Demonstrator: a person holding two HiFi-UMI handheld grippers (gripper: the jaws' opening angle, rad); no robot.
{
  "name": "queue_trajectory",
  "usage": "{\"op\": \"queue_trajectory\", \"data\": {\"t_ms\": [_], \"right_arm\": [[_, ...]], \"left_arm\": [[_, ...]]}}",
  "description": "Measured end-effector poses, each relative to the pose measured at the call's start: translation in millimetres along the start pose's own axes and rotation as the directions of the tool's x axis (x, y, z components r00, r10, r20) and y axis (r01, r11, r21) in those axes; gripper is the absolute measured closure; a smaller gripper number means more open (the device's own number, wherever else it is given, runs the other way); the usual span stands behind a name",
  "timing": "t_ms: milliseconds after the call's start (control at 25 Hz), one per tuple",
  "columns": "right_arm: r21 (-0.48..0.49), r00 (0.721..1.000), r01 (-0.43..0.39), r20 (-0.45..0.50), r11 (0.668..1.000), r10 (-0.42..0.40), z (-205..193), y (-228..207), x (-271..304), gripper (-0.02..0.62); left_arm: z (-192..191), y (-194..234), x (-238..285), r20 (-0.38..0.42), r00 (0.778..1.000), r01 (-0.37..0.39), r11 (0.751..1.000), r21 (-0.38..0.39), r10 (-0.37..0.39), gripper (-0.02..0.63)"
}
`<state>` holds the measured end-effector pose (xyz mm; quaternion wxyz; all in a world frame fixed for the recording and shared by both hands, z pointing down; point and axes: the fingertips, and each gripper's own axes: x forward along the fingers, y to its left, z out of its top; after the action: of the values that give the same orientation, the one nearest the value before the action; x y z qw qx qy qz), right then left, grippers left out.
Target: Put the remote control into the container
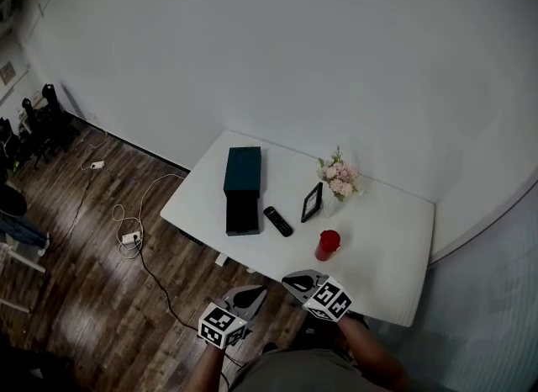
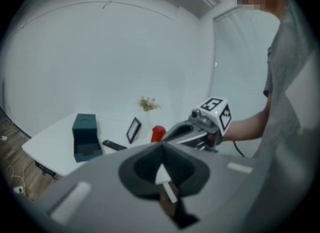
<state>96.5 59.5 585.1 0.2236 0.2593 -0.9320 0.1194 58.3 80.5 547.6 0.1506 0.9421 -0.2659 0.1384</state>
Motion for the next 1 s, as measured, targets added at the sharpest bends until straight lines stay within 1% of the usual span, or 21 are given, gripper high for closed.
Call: {"op": "queue_trajectory", "data": {"t_ms": [160, 320, 640, 760, 840, 1000], "right_arm": [[-0.007, 1.000, -0.019, 0.014, 1.000, 0.020, 2, -8, -3, 0.580], [-0.026, 0.999, -0.052, -0.009, 0.998, 0.052, -5, -19, -11, 0.578], [-0.045, 0.991, -0.132, -0.018, 0.990, 0.131, -6, -42, -22, 0.578], [-0.031, 0.984, -0.179, -0.025, 0.983, 0.179, -9, -43, -29, 0.580], [-0.038, 0.979, -0.205, -0.029, 0.978, 0.204, -10, -41, -32, 0.579], [-0.064, 0.977, -0.213, -0.018, 0.975, 0.212, -6, -46, -36, 0.578]], "left_arm": [[2, 0, 5, -0.019, 1.000, -0.018, 1.000, 0.008, 0.018, 0.607], [6, 0, 17, -0.048, 0.998, -0.046, 0.999, 0.001, 0.046, 0.606], [26, 3, 49, -0.041, 0.992, -0.120, 0.992, -0.033, 0.118, 0.606], [29, -1, 57, -0.050, 0.988, -0.146, 0.988, -0.042, 0.144, 0.607], [32, -5, 56, -0.048, 0.986, -0.161, 0.986, -0.046, 0.159, 0.606], [36, -3, 57, -0.049, 0.980, -0.194, 0.980, -0.050, 0.191, 0.607]]}}
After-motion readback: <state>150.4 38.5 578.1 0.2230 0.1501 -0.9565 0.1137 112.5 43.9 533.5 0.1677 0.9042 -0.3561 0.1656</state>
